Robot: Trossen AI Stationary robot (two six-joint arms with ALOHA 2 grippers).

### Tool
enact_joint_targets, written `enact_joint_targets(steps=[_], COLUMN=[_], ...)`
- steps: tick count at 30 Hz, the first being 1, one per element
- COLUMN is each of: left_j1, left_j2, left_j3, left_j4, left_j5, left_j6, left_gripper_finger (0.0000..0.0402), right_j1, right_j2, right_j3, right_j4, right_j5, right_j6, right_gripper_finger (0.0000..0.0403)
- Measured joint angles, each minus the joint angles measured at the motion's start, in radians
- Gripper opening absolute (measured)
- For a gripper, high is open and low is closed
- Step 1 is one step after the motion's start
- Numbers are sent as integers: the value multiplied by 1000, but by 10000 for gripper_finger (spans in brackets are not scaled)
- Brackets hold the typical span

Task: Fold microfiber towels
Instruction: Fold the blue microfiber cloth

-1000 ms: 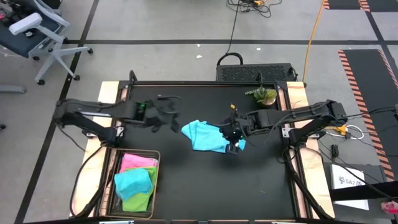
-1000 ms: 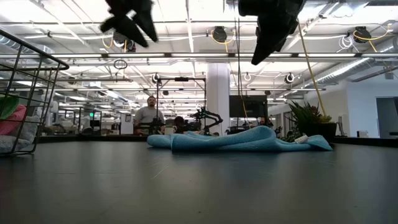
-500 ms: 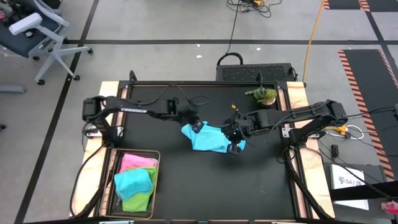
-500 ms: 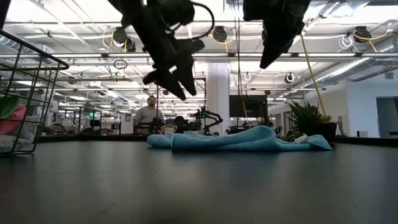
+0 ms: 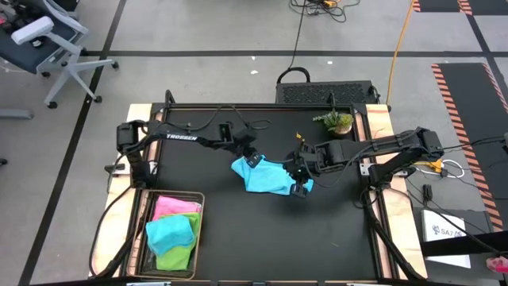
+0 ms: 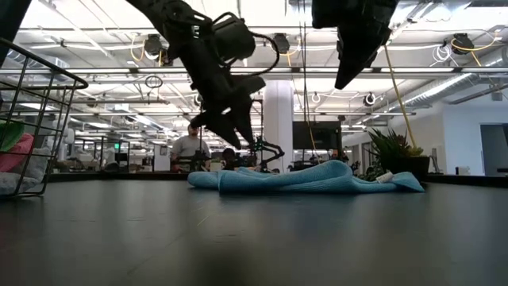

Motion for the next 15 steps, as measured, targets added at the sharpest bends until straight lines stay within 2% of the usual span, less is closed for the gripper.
enact_joint_targets(steps=[11,15], left_j1=[1,1], left_j2=[8,8], left_j3=[-1,-1], left_j4=[20,26], left_j5=[69,69], left_j6=[25,15], left_gripper_finger=[174,192], right_j1=[0,0], right_j2=[0,0], right_j3=[0,0], right_j4=[3,3], right_j5=[1,1], right_j6=[2,1], right_gripper_finger=[0,0])
